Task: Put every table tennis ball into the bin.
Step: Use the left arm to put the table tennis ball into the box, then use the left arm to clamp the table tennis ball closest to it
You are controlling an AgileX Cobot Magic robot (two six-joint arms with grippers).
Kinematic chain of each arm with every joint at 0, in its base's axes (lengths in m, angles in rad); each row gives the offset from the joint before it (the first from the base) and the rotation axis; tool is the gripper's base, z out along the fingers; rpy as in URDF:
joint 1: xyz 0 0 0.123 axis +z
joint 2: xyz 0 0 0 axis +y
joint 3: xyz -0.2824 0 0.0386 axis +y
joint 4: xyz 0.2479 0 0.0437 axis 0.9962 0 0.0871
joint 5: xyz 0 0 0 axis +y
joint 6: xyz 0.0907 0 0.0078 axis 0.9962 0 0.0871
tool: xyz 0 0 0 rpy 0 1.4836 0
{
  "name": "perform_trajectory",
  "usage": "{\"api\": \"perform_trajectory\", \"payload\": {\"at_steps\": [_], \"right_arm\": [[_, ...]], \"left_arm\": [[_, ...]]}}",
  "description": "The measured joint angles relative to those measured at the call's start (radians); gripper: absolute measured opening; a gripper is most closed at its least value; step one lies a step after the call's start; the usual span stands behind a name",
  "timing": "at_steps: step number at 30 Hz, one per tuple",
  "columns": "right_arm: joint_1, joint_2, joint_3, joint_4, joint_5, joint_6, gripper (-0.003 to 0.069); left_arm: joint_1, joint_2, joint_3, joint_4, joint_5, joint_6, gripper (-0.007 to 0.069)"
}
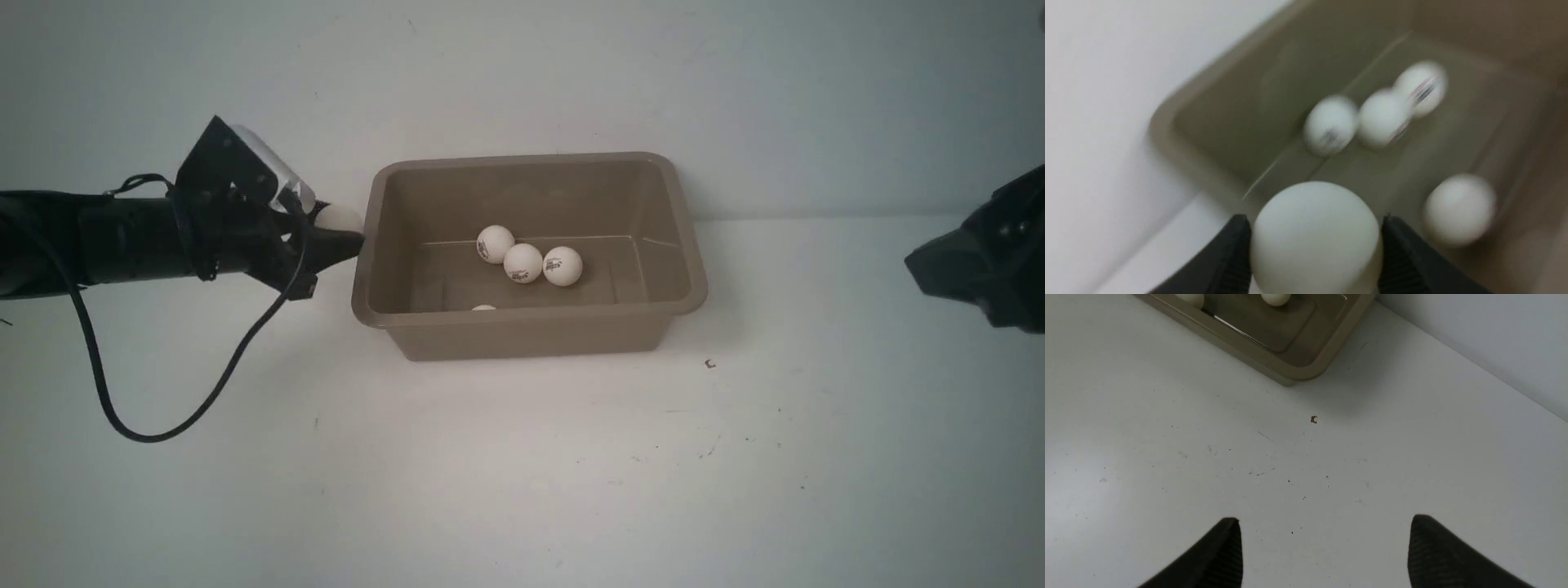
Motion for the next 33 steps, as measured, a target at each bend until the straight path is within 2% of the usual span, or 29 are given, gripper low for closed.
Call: {"api": "perform_trajectory", "payload": {"at_steps": [4,8,12,15,18,20,24,30,33], "right_arm": [[0.000,0.000,0.000,0.000,0.000,0.000,0.0494],[0.000,0.000,0.000,0.000,0.000,0.000,0.0494],[0.000,0.000,0.000,0.000,0.000,0.000,0.0494],[0.000,0.000,0.000,0.000,0.000,0.000,0.0494],[0.000,0.000,0.000,0.003,0.000,0.000,0.0494],[0.000,0.000,0.000,0.003,0.000,0.000,0.0494],[0.000,0.000,0.000,0.004,0.000,0.000,0.0494],[0.000,0.000,0.000,0.004,0.004,0.000,0.0494],[0.000,0.000,0.000,0.004,0.004,0.000,0.0494]], "left_arm": [[-0.052,0.005,-0.043,-0.002,0.011,0.001,0.0353],[-0.095,0.030,-0.065,-0.001,-0.074,0.022,0.0353],[-0.110,0.078,-0.075,0.003,-0.123,0.059,0.0353],[-0.113,0.123,-0.084,0.019,-0.102,0.093,0.0353],[-0.113,0.141,-0.090,0.009,-0.061,0.095,0.0395],[-0.114,0.136,-0.091,-0.031,-0.051,0.078,0.0472],[-0.091,0.087,-0.091,-0.082,-0.089,0.048,0.0524],[-0.001,0.012,-0.091,-0.100,-0.194,0.008,0.0505],[0.035,0.023,-0.091,-0.071,-0.238,0.004,0.0490]]}}
